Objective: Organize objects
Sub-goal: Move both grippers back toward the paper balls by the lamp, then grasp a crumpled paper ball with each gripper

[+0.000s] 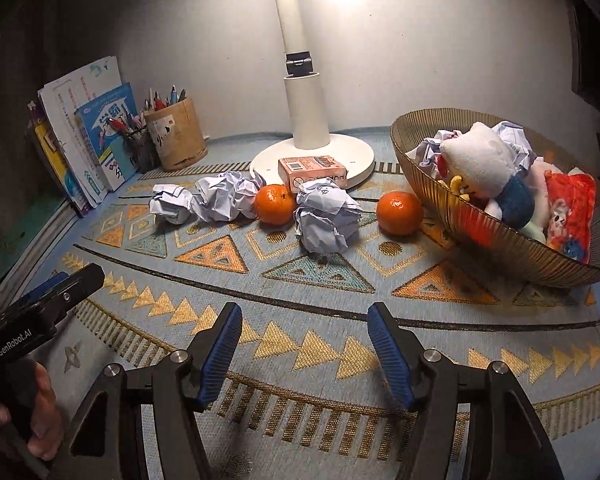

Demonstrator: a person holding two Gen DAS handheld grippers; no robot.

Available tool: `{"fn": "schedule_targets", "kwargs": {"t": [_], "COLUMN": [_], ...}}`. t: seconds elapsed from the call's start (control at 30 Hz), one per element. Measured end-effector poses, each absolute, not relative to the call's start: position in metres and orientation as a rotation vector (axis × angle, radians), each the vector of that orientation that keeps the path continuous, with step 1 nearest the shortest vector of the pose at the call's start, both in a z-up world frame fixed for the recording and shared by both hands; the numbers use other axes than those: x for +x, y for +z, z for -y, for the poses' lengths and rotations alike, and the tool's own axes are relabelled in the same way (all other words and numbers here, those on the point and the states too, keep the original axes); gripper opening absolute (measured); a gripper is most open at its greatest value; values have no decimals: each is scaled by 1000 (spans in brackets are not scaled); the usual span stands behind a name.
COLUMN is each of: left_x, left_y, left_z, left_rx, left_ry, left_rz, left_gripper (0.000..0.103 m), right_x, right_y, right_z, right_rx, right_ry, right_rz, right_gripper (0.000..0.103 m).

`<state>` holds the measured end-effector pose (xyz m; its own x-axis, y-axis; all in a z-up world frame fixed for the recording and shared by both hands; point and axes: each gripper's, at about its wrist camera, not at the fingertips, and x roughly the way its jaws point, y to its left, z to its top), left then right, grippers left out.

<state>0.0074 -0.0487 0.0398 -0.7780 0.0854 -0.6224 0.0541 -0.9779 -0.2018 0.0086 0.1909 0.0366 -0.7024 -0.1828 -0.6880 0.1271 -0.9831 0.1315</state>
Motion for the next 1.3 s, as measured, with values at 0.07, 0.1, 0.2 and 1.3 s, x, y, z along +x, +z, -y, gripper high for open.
{"fn": "schedule_targets", "kwargs": {"t": [0.07,0.1,0.2,1.3], "left_x": [2,-1,-20,-86], "left_y": [40,42,60,89], "left_z": [55,60,71,54], "left_rx": [-1075,-1082,-1073,-1026], "left_ry": [2867,2825,2792,2648], "left_rz": [386,436,448,315], "left_gripper": [99,99,99,40], "right_x": [6,3,-17,-93], "right_y": [38,39,51,90], "right_z": [-188,-185,-165,-103], "right_rx": [1127,1126,1115,966], "right_ry": [-2734,-2707,-2629,-2565], "right_rz": [103,109,54,-202], "right_gripper": [63,63,63,34]}}
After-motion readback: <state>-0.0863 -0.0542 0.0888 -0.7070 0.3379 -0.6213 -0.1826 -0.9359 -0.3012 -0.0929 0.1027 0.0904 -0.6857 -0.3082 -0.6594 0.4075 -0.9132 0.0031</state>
